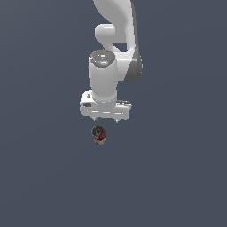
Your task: Pick up the object and move it to a goal position.
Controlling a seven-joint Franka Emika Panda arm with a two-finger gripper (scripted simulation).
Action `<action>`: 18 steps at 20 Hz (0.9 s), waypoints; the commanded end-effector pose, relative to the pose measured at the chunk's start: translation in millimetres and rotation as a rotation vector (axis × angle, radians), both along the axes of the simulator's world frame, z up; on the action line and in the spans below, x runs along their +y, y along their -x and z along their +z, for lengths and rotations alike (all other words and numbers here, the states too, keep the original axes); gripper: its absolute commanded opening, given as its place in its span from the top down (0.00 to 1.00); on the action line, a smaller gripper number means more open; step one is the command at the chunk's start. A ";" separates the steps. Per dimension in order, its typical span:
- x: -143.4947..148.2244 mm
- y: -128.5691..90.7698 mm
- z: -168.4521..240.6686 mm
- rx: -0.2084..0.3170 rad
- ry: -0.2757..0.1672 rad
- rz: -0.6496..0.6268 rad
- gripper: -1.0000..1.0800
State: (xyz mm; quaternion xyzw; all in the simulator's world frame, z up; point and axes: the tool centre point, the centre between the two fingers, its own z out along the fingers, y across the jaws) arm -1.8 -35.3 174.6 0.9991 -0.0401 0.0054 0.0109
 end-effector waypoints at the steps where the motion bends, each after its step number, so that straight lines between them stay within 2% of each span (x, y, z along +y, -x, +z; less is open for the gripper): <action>1: 0.0 0.0 0.0 0.000 0.000 0.000 0.04; 11: 22.5 2.6 10.8 0.008 0.002 0.045 0.04; 18: 11.6 -1.0 1.0 0.009 -0.003 0.042 0.04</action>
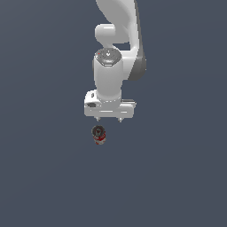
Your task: Pick up the object and move it to a goal position.
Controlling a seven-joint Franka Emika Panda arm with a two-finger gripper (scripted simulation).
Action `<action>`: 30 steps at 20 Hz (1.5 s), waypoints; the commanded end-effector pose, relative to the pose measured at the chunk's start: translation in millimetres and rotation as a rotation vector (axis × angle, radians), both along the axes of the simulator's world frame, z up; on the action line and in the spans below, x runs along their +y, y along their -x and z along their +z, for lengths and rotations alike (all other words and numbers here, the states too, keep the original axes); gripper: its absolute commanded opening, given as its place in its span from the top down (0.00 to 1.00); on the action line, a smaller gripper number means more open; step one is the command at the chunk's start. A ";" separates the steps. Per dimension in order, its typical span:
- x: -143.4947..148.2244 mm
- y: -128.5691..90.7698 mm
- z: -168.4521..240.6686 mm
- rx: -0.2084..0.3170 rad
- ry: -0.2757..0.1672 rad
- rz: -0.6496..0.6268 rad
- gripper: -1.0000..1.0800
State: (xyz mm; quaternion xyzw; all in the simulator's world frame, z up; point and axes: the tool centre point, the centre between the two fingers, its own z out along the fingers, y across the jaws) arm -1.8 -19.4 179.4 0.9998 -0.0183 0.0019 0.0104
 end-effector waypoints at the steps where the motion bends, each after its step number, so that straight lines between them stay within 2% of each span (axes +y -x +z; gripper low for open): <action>1: -7.8 -2.1 -7.2 0.002 -0.003 -0.001 0.04; 12: -53.8 -12.6 -49.5 0.003 -0.020 -0.006 0.04; 19: -55.6 -12.2 -54.6 0.005 -0.020 -0.007 0.04; 30: -56.4 -11.8 -100.2 0.004 -0.021 -0.006 0.04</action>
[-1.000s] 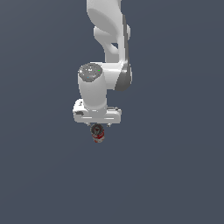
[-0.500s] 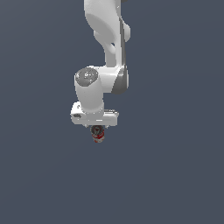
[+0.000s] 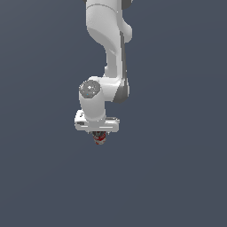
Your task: Pick up the object and move it to a goal position.
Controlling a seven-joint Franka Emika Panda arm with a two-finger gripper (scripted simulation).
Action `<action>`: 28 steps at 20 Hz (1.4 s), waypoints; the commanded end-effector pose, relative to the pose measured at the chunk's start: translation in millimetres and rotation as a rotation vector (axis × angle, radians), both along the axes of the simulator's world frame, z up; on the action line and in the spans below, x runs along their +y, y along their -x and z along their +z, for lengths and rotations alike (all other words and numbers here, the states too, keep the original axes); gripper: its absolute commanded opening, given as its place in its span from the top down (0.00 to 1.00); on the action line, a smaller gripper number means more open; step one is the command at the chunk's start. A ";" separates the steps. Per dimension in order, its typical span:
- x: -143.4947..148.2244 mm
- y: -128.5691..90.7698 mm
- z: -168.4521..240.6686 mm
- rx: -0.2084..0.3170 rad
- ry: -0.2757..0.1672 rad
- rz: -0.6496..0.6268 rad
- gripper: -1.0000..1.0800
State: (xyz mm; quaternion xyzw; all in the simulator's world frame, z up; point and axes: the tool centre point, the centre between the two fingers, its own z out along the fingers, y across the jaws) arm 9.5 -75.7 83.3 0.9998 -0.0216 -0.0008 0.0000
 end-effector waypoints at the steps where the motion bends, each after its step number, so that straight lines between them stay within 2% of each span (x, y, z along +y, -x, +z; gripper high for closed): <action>1: -0.2 -1.0 -5.4 -0.002 0.000 0.000 0.04; 3: -0.3 -1.5 -6.0 -0.002 0.000 0.000 0.04; 4: -0.3 -1.5 -6.0 -0.002 0.000 0.000 1.00; 18: -5.6 -0.3 0.2 -0.001 0.000 0.000 1.00; 23: -26.9 2.4 23.8 -0.001 -0.001 0.000 1.00; 28: -61.5 5.9 61.4 -0.001 -0.001 0.000 1.00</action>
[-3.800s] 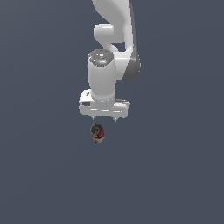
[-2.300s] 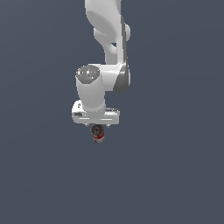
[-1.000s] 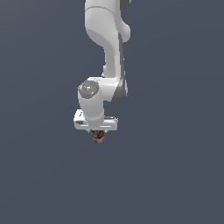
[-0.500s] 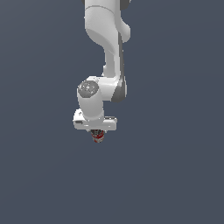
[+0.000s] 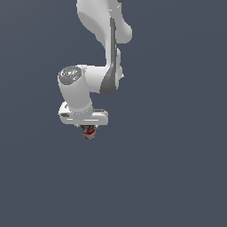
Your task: Pick up the object and move it to a goal position.
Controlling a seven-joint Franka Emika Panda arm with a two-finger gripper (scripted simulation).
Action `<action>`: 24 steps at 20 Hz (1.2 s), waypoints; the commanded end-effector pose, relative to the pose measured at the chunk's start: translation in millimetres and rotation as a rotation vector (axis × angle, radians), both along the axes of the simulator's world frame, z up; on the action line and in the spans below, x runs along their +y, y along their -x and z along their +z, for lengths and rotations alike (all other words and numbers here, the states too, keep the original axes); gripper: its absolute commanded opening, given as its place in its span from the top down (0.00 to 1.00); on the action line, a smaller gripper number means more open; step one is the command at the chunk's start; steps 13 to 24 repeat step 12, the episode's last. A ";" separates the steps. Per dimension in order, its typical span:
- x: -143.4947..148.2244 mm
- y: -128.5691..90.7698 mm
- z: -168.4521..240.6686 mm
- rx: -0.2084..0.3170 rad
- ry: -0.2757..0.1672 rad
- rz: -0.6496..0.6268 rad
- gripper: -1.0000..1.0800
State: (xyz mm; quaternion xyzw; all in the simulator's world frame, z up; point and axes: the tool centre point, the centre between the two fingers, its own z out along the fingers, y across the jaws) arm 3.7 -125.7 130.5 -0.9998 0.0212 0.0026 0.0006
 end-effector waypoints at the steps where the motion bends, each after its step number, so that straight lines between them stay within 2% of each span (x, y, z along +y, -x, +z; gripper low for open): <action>1: -18.2 0.7 21.7 -0.005 0.001 0.000 1.00; 9: -49.0 1.7 55.1 -0.005 0.001 0.000 1.00; 24: -51.0 1.1 56.9 -0.005 0.001 0.000 1.00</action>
